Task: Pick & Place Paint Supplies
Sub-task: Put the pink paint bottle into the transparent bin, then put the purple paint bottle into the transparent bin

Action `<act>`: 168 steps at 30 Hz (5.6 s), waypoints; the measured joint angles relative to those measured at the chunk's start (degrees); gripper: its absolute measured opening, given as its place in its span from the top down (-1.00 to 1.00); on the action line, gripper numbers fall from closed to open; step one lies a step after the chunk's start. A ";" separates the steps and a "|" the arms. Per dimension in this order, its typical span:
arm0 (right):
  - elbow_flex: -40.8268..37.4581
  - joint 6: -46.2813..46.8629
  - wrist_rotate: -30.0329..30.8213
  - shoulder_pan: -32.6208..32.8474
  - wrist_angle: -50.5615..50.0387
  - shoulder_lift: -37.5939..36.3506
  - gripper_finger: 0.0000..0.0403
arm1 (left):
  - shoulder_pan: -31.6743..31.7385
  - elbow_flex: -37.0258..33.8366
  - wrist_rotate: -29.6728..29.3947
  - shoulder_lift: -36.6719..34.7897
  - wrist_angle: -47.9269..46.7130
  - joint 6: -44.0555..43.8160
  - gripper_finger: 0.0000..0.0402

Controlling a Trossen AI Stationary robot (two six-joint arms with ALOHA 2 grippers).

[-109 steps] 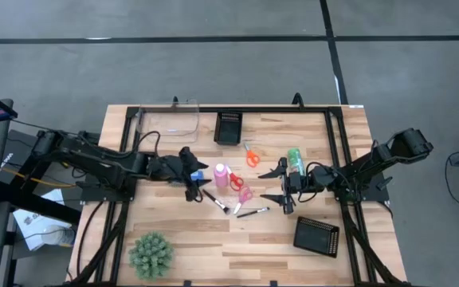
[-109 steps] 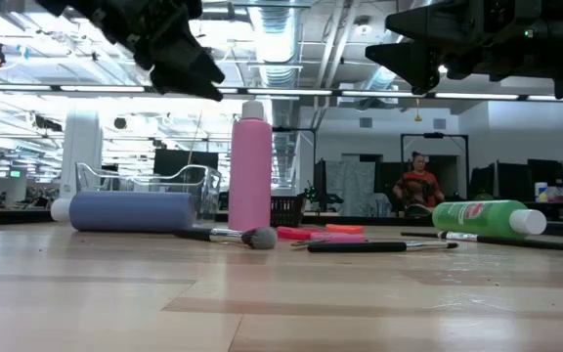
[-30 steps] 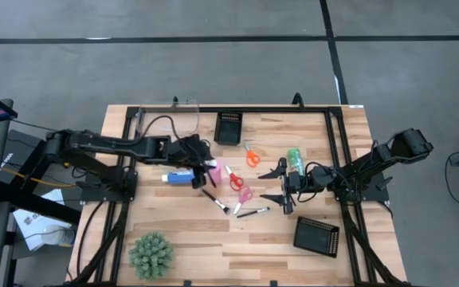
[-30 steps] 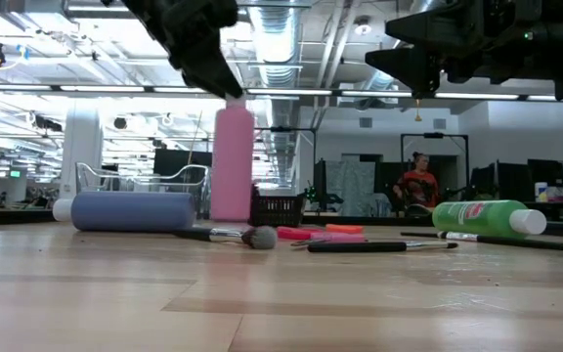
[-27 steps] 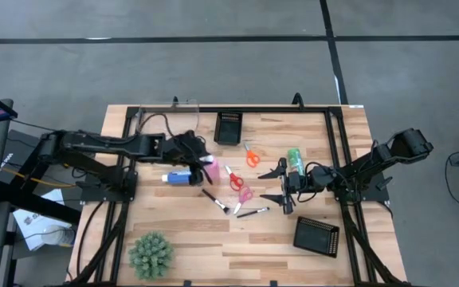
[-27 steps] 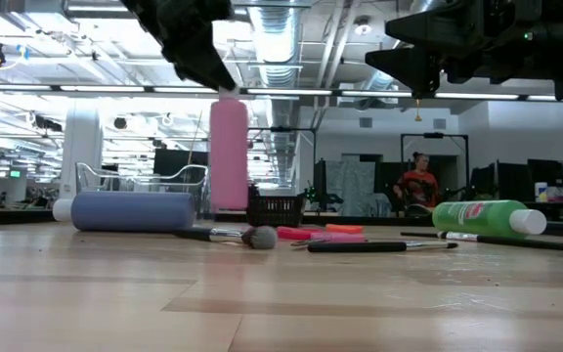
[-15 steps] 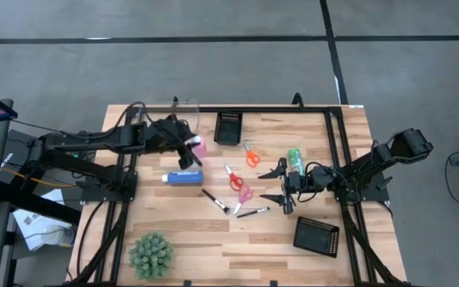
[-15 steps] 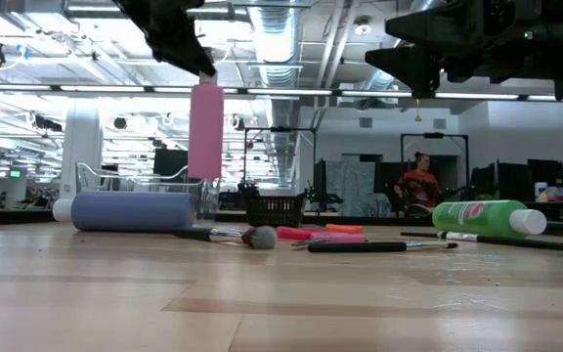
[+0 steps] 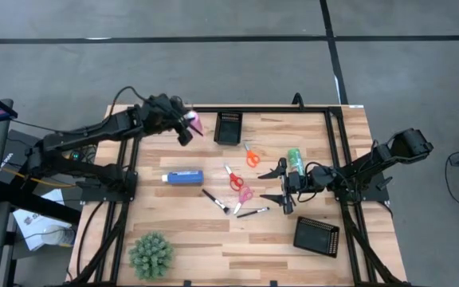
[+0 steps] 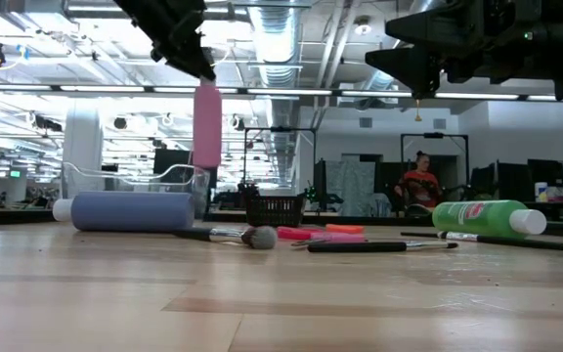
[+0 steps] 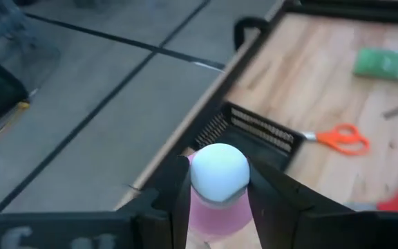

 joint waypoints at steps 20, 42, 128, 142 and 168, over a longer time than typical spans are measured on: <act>0.00 0.02 0.00 0.00 -0.88 0.01 -0.39 | 10.11 4.95 -1.21 0.30 -6.36 -0.94 0.45; 0.00 0.46 0.00 0.02 -0.93 0.00 -0.39 | 13.57 -9.35 0.52 2.08 1.03 -11.47 0.45; -15.25 -3.30 7.76 16.71 -0.58 -25.68 -0.39 | -41.11 -50.09 8.00 -14.23 56.46 -7.49 0.15; -16.00 1.03 13.39 22.33 -23.99 -47.99 -0.39 | -41.58 -50.06 13.83 -26.77 46.05 -15.76 0.15; -16.00 -2.03 12.91 26.81 -43.80 -64.44 -0.39 | -37.83 -59.85 24.02 -31.96 59.25 -13.87 0.15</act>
